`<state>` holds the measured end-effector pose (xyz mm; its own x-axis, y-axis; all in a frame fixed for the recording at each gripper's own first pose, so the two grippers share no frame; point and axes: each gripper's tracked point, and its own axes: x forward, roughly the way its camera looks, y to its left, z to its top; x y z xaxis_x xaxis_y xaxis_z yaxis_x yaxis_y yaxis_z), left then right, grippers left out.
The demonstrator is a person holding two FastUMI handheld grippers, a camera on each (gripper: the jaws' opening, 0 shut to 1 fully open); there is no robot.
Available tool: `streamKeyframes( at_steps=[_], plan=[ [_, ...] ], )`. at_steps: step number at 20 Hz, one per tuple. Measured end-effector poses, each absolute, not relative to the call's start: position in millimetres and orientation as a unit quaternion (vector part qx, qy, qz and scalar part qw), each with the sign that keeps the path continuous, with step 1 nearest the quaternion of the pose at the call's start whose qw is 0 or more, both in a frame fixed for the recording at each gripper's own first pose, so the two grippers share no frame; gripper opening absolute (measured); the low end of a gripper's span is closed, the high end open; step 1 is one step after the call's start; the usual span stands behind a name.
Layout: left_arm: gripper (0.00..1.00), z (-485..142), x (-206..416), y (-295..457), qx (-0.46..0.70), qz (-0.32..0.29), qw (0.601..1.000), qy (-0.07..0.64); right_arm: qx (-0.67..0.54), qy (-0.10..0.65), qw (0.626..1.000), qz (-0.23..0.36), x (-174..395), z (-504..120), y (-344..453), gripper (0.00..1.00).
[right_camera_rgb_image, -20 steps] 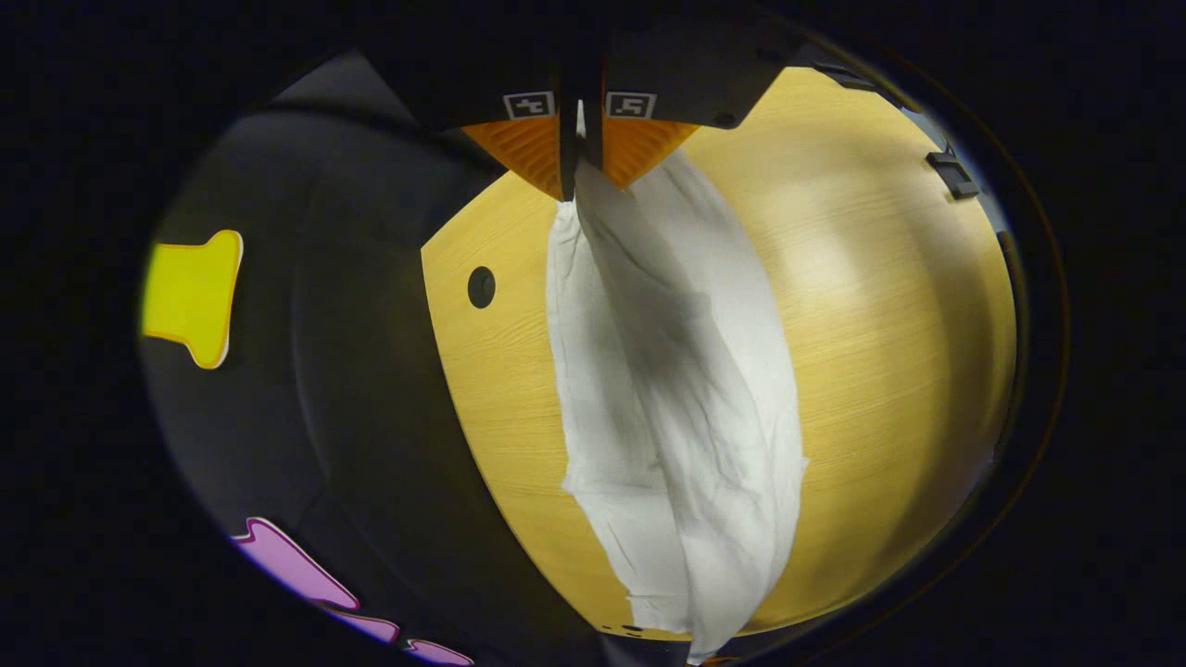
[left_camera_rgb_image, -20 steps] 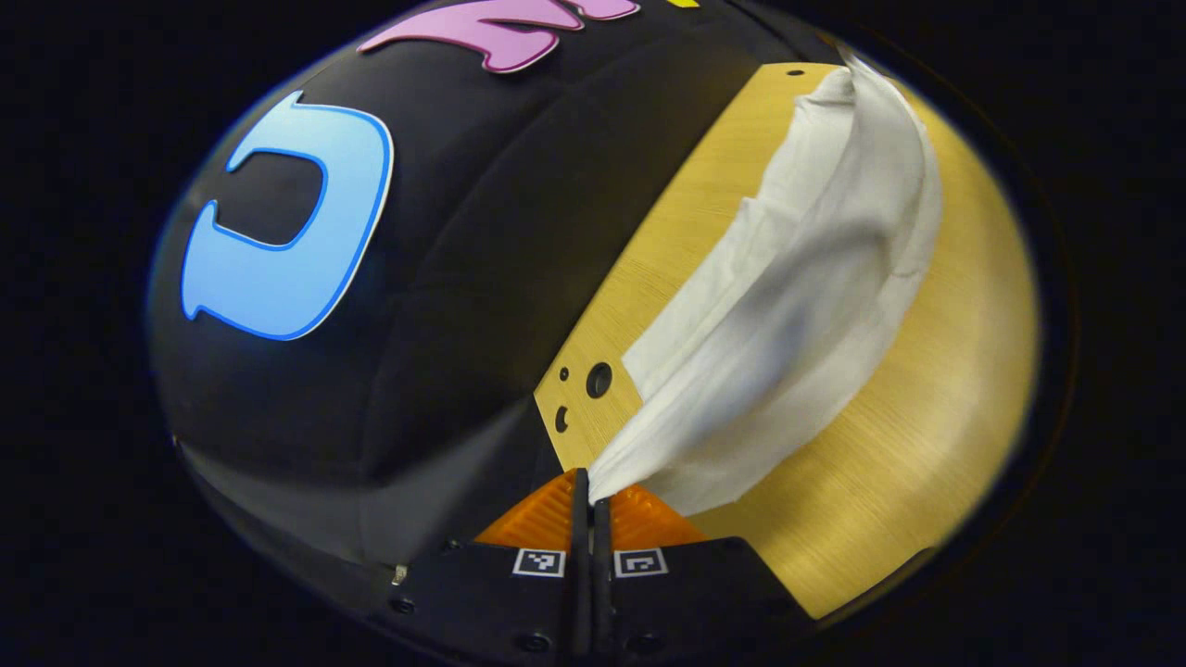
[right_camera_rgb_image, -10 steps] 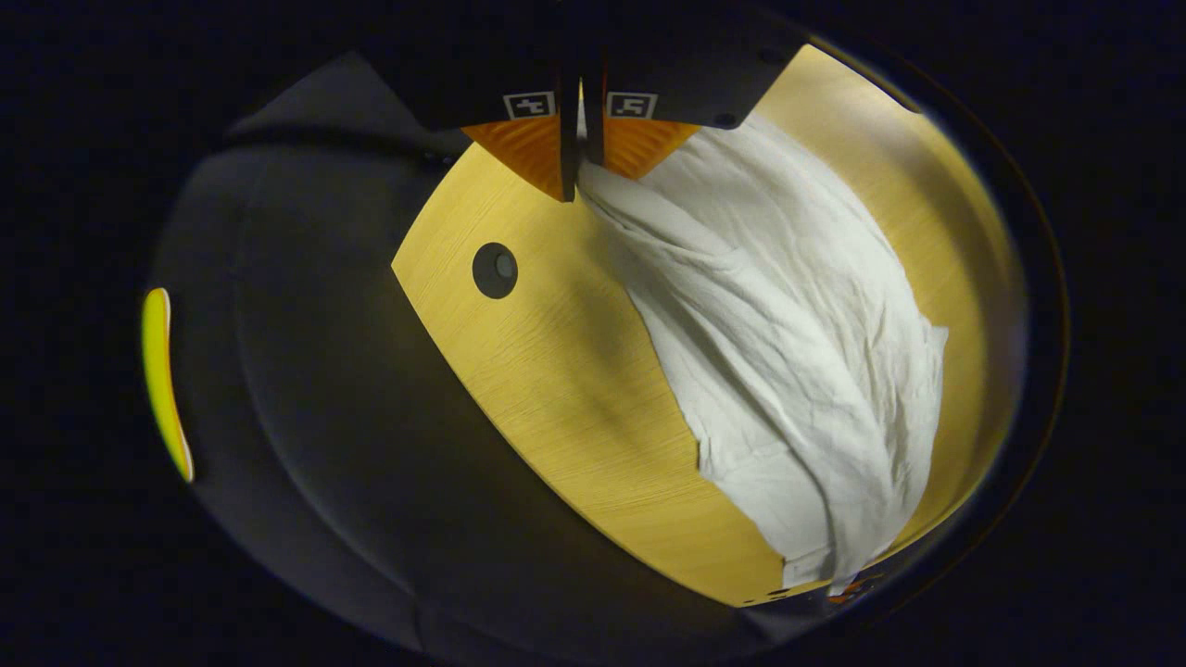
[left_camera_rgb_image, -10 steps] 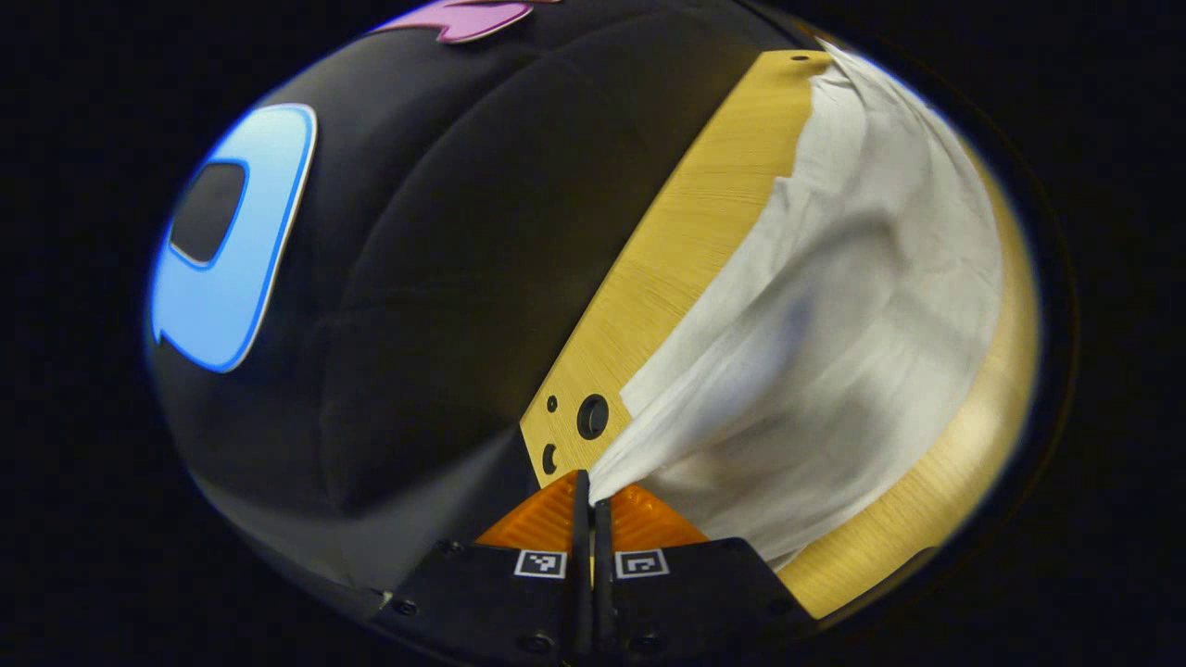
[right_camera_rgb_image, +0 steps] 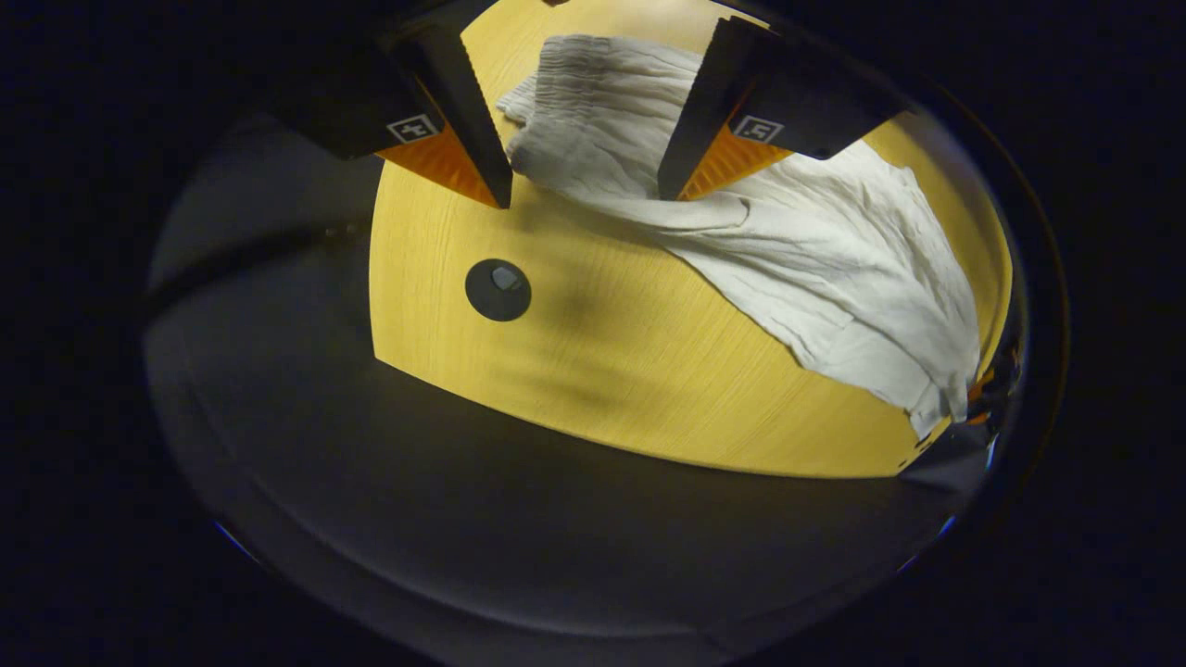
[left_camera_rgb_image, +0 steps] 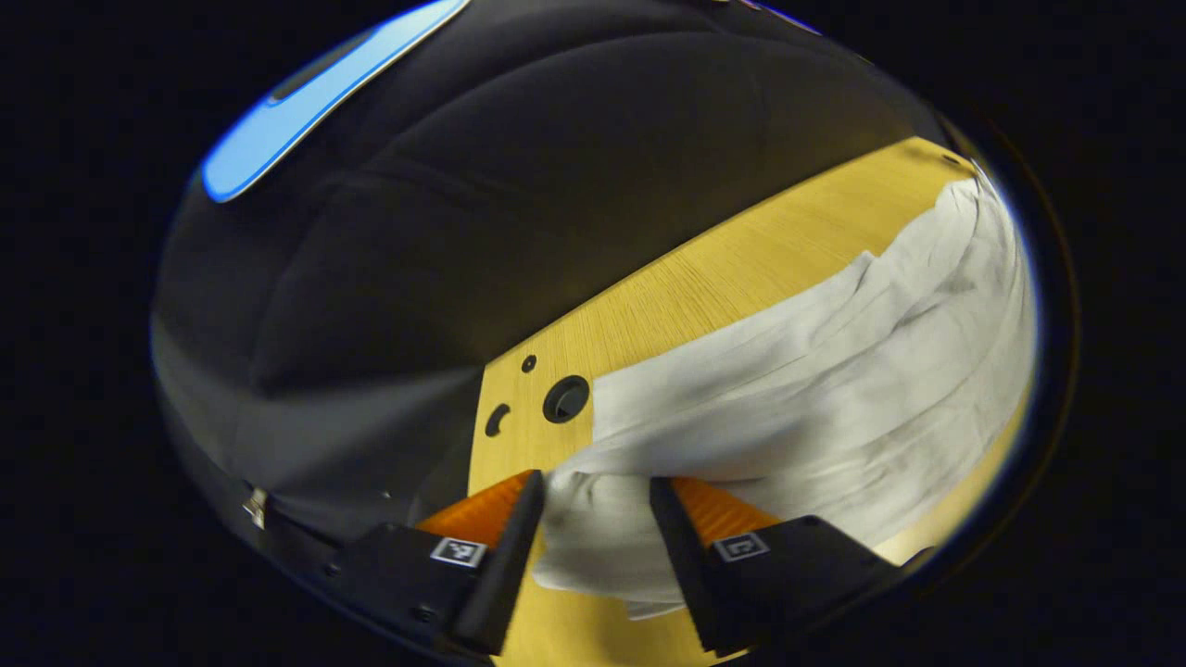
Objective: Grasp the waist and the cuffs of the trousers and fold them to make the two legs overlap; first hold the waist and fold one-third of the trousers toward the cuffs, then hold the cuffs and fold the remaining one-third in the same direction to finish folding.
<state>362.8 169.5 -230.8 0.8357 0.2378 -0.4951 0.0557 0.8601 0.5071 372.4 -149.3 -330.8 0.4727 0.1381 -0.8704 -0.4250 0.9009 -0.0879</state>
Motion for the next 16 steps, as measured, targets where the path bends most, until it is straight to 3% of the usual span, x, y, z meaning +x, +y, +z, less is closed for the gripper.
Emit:
streamKeyframes(
  at_steps=[1, 3, 10, 16],
  plan=[
    [0.77, -229.7, 359.1, 171.1, 0.242, 0.057, 0.928, 0.278, -0.122, 0.481, 0.854, 0.155, 369.1, -326.9, -152.6, 1.0],
    [0.99, -220.4, 348.0, 171.7, 0.197, 0.07, 0.941, 0.265, -0.073, 0.464, 0.874, 0.126, 364.3, -310.4, -162.7, 0.98],
    [0.96, -159.7, 286.9, 173.2, 0.085, 0.111, 0.968, 0.207, 0.058, 0.378, 0.924, 0.0, 334.8, -275.9, -211.7, 0.99],
    [0.96, -125.6, 235.7, 150.3, -0.009, 0.119, 0.977, 0.175, 0.182, 0.343, 0.918, -0.078, 302.2, -306.4, -218.2, 0.99]
  ],
)
